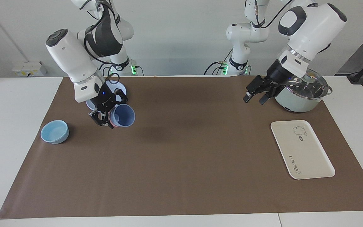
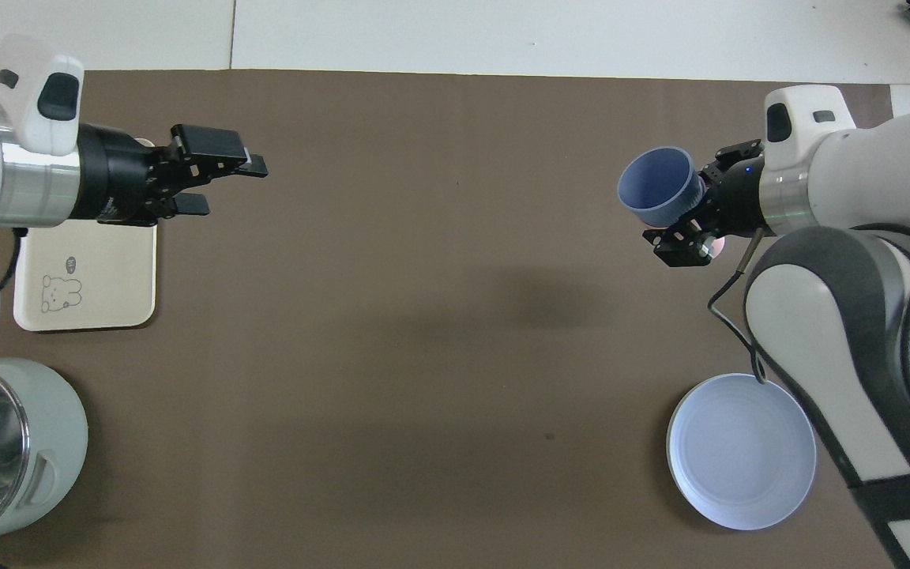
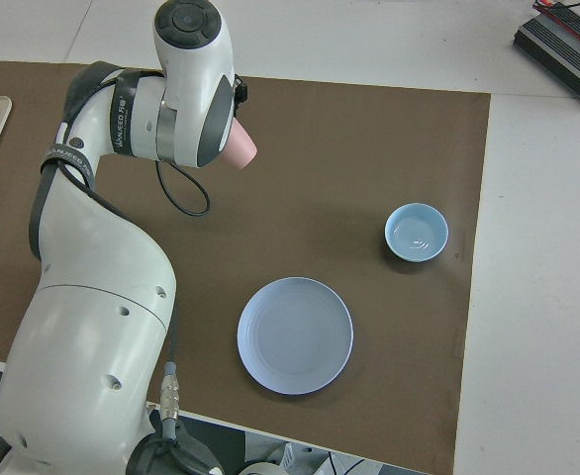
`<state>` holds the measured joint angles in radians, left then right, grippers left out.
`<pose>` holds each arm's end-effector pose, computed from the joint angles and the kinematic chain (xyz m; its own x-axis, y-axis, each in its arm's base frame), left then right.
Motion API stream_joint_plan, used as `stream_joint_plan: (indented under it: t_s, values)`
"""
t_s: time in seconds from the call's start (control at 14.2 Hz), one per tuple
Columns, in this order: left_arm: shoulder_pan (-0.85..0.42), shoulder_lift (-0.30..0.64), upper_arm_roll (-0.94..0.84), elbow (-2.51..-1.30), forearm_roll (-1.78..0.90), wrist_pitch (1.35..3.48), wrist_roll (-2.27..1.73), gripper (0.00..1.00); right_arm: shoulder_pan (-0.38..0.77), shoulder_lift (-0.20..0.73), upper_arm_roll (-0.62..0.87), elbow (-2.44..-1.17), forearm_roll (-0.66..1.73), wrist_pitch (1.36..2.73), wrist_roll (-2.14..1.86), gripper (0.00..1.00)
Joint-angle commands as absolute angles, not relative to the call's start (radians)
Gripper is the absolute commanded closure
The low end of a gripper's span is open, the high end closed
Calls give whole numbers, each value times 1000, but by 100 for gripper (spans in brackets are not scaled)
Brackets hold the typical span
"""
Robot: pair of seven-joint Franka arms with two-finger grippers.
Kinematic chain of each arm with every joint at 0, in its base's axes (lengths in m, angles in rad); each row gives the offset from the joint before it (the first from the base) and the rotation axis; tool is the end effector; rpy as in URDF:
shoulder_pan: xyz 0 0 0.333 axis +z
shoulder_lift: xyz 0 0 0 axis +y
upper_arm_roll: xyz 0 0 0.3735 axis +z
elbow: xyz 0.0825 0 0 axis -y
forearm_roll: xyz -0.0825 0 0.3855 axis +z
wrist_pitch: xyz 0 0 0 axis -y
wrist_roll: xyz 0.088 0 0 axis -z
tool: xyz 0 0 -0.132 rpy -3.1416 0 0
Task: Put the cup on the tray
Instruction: 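Grasp the blue cup with the left gripper from the right gripper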
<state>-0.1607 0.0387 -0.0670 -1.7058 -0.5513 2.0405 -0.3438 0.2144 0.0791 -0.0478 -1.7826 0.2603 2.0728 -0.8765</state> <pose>0.5906 -0.1779 0.6286 0.9521 0.3034 0.0373 0.2306 -0.7931 0.5637 0.6073 0.1222 0.5590 0.5596 0.7681 0.3112 0.8093 -0.5873 -0.0059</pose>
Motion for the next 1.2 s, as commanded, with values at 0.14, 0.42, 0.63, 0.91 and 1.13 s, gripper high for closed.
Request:
stream_joint_plan:
  t_s: [0.14,0.42,0.63,0.91,1.13]
  values:
    - [-331,156,-54,-1715,-834,2319,-463,0,336,83,-49,-1718,120,1984,-707,100]
    - [-464,186,-54,-1715,-911,2396,-457,0,403,81,-49,-1704,54,1942,-652,100]
    - [-550,180,-52,-1729,-911,2408,-457,0,429,83,-48,-1704,11,1930,-652,100]
    - [-615,166,-52,-1782,-911,2462,-448,0,436,84,-48,-1704,-3,1930,-652,100]
    - [-652,152,-52,-1816,-910,2486,-436,1,436,84,-48,-1704,-3,1931,-652,100]
